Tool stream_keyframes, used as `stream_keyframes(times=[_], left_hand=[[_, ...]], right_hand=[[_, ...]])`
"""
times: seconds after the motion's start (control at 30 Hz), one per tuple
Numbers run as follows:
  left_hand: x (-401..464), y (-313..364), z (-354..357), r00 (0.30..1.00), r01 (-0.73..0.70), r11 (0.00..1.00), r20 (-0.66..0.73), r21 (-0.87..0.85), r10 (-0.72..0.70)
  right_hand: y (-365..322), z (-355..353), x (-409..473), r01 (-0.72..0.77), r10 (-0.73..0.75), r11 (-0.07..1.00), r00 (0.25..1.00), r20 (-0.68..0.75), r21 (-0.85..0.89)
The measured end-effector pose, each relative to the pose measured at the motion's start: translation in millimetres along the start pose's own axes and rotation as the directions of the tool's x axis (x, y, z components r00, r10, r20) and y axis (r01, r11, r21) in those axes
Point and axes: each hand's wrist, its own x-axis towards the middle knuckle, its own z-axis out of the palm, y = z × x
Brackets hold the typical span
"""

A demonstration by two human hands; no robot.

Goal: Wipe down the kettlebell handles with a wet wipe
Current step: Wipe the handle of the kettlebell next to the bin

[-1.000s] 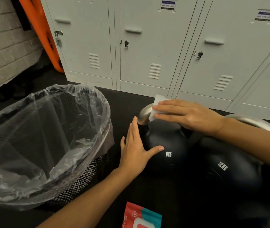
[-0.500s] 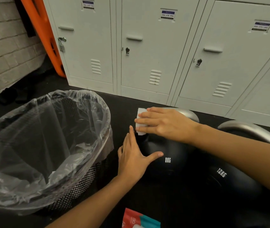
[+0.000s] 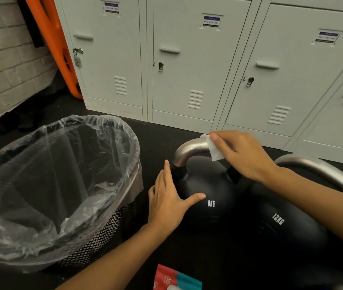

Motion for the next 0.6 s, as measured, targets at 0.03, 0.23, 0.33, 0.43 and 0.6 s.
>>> stream_keyframes(times=[0.03, 0.23, 0.33, 0.43, 0.6], left_hand=[[0, 0, 0, 1.000, 0.001, 1.000, 0.005, 0.006, -0.001], [0, 0, -1, 1.000, 0.011, 0.999, 0.020, 0.031, -0.011], [1, 0, 0, 0.999, 0.020, 0.999, 0.032, 0.027, -0.021], [1, 0, 0, 0.999, 0.029, 0.999, 0.027, 0.030, -0.030], [2, 0, 0, 0.999, 0.035, 0.999, 0.015, 0.034, -0.036]], right_hand=[[-3, 1, 4, -0.027, 0.027, 0.999, 1.000, 0.015, -0.033], [-34, 14, 43, -0.105, 0.151, 0.971, 0.966, 0.209, -0.215], [-52, 19, 57, -0.043, 0.160, 0.936, 0.937, 0.312, -0.350], [-69, 25, 54, 0.121, 0.069, 0.871, 0.930, 0.361, -0.477], [-53, 11, 47, 0.087, 0.076, 0.905, 0.930, 0.360, -0.415]])
